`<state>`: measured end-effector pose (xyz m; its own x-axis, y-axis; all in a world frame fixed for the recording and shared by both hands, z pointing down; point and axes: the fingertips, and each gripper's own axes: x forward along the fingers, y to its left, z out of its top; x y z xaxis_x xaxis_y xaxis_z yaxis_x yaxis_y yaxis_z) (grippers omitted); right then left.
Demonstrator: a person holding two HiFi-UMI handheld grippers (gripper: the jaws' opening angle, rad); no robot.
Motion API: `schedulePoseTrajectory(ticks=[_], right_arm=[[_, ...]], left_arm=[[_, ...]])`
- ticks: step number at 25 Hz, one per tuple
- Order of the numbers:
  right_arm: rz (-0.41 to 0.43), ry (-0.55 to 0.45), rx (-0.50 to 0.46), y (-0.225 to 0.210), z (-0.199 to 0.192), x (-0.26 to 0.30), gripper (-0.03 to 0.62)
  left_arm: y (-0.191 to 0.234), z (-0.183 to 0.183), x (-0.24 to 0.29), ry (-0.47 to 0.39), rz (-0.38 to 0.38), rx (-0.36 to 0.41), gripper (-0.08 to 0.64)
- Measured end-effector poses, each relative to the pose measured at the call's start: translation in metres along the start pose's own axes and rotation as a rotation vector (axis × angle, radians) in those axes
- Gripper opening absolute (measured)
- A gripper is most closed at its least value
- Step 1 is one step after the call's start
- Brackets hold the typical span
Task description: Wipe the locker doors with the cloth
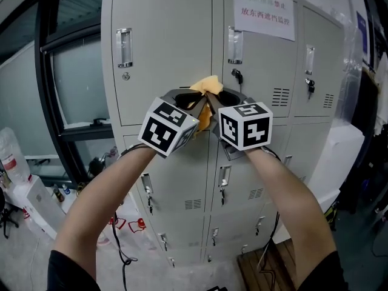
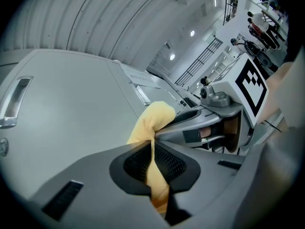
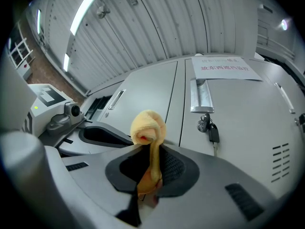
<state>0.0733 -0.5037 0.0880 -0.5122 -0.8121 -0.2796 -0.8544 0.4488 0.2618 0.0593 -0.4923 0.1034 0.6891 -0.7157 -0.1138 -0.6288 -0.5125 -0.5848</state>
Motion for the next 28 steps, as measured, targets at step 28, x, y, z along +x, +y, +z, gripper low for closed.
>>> schedulePoseTrajectory(ticks=[28], right_arm=[[0.073,-0.142,-0.106,0.086,0.041,-0.028,0.067]], left_arm=[[0.008,0.018,-0.097,-0.083,0.045,0.225,0.035]])
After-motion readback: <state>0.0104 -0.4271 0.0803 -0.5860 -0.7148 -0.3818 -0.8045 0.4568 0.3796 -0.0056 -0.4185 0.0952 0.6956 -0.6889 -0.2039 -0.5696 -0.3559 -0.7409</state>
